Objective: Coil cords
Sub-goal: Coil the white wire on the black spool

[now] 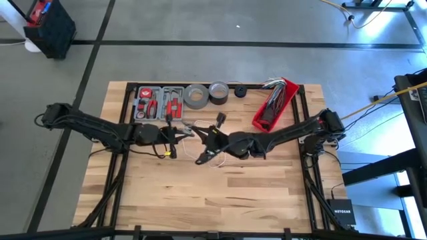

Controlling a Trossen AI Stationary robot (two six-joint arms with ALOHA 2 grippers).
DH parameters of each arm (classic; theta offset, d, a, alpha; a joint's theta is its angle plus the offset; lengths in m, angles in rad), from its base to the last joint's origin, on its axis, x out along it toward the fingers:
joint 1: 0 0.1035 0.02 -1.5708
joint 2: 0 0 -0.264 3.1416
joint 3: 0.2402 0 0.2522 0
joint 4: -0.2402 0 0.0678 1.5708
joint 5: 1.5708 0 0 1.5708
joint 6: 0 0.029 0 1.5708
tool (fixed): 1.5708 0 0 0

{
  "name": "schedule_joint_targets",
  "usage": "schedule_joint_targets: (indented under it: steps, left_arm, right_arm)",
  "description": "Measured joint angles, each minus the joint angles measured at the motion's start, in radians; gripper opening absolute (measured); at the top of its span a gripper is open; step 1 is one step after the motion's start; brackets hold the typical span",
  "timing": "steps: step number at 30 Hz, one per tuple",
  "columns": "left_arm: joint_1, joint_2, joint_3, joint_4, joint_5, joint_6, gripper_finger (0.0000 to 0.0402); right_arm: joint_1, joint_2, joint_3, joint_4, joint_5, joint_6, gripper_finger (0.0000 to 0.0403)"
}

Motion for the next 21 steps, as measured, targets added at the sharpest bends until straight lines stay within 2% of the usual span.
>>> schedule_joint_targets:
  steps: [10,21]
  left_arm:
    - [0.0,0.003,-0.007,0.023,-0.003,-0.021,0.0]
    - [0.022,0.001,-0.015,-0.054,-0.003,-0.011,0.001]
  right_arm:
    - [0.009,-0.027,0.002,0.017,-0.004,-0.02,0.0005]
    - [0.009,-0.027,0.001,0.022,0.002,-0.025,0.0005]
